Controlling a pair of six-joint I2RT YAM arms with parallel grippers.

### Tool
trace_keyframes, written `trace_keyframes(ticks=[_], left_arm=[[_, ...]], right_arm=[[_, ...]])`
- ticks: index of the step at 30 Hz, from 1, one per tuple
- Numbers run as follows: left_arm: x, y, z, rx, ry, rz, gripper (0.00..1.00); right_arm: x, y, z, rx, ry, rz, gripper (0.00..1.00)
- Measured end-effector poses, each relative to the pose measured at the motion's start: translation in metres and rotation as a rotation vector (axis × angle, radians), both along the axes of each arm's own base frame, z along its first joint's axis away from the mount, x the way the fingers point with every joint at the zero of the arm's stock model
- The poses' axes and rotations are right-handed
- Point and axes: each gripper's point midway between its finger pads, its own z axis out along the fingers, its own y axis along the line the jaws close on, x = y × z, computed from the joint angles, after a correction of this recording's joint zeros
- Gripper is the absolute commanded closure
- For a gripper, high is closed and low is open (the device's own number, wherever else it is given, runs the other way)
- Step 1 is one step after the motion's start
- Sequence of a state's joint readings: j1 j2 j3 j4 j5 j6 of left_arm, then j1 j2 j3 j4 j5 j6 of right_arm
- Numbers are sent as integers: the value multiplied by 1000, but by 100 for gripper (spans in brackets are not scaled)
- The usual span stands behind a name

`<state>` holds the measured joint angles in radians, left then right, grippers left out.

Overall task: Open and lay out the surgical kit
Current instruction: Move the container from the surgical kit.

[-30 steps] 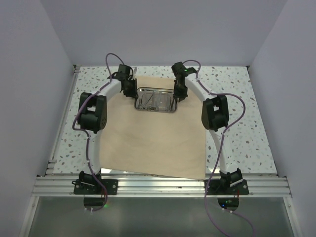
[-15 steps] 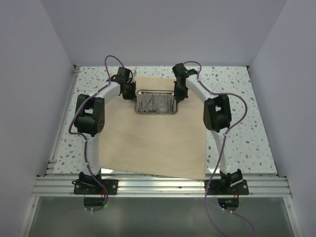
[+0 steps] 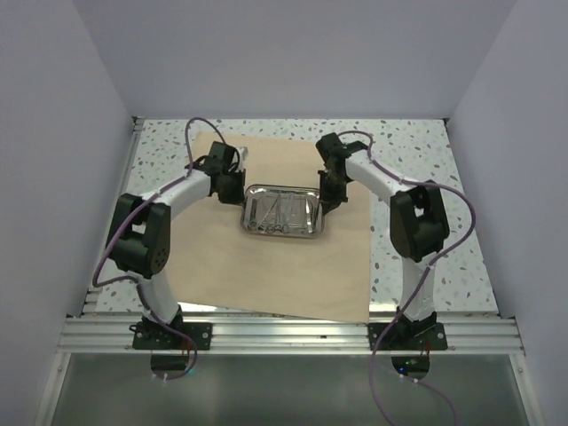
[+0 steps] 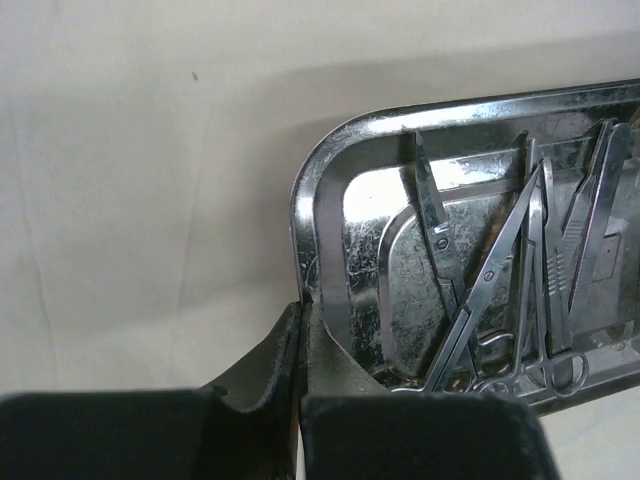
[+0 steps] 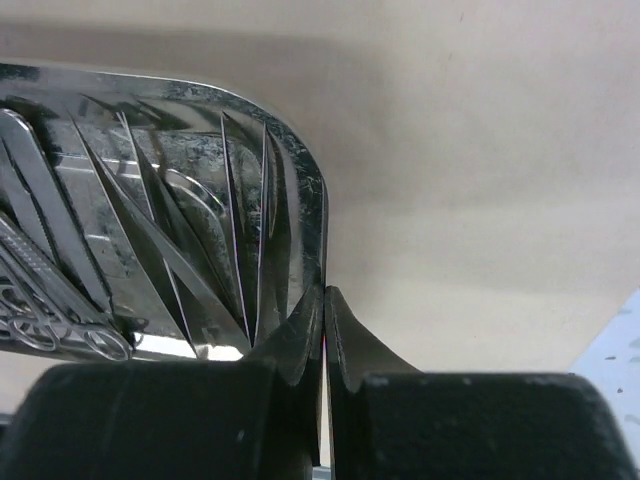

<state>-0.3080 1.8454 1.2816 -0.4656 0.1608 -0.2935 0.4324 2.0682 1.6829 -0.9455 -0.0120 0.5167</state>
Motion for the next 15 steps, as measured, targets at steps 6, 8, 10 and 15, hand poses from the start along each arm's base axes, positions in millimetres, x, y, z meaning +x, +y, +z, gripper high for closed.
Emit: trace_keyframes(ticks=[6,8,10,15], left_arm=[[-54,6,5,-10,16,1,100],[-72,10,6,-13,19,6,100],[-89,13,6,-21,22,11,100],[-129,18,-2,-44,55,21,100]], right_arm=[[-59,6,10,37,18,56,100],[-81,9,8,47,29,80,100],[-100,11,4,57,47,99,100],[-132,12,-11,90,85,112,100]])
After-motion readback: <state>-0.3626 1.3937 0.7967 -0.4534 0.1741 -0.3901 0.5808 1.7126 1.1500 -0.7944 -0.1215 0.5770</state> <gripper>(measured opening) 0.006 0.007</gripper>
